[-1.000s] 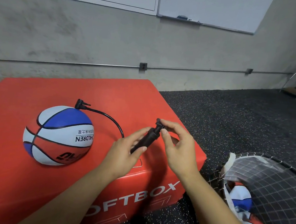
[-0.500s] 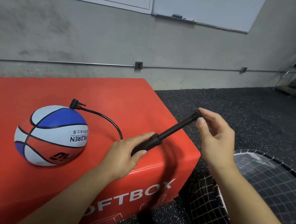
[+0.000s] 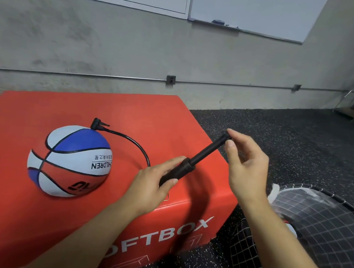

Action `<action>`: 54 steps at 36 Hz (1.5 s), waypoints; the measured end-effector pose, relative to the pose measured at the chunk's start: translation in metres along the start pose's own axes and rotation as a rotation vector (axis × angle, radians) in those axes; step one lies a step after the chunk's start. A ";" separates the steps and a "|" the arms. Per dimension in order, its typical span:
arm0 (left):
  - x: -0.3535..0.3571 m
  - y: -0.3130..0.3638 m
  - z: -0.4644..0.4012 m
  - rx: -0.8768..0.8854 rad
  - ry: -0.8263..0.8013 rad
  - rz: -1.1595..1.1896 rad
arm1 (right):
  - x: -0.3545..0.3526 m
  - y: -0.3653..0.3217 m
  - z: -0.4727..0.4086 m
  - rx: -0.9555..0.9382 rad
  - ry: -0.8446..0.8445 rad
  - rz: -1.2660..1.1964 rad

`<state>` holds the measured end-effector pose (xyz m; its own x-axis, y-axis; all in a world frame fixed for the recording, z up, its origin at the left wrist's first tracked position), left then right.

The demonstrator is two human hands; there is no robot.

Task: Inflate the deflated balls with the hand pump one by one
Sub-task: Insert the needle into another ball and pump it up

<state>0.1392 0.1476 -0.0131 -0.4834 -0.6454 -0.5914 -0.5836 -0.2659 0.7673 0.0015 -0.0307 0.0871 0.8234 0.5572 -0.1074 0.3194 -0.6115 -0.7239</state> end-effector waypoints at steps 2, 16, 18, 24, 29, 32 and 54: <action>-0.003 -0.002 0.001 -0.013 0.017 0.031 | 0.014 -0.001 0.004 -0.009 -0.031 -0.018; -0.009 -0.004 -0.001 -0.015 0.032 0.128 | 0.060 0.014 0.036 -0.007 -0.221 0.071; -0.008 -0.003 -0.002 -0.010 0.031 0.118 | 0.057 0.015 0.036 0.013 -0.234 0.081; -0.001 -0.002 -0.004 0.007 -0.020 0.071 | 0.040 0.019 0.035 0.050 -0.247 0.068; 0.001 0.005 -0.004 0.029 -0.030 0.008 | 0.012 0.014 0.016 0.036 -0.126 0.018; 0.005 0.006 -0.004 0.042 -0.042 -0.029 | -0.013 0.013 0.002 0.037 -0.044 -0.005; -0.003 -0.002 -0.001 0.037 0.004 0.056 | 0.026 0.000 0.008 -0.009 -0.005 0.014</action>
<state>0.1422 0.1494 -0.0130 -0.5131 -0.6616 -0.5468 -0.5793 -0.2031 0.7894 0.0188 -0.0121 0.0789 0.8256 0.5511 -0.1207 0.3121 -0.6243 -0.7161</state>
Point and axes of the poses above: each hand's wrist, its own z-axis away from the middle knuckle, its own x-axis out of the palm, y = z × x, the point moved 8 cm from there along -z, towards the middle knuckle, and after that the axes turned 5 degrees about -x, right-handed, at the moved point
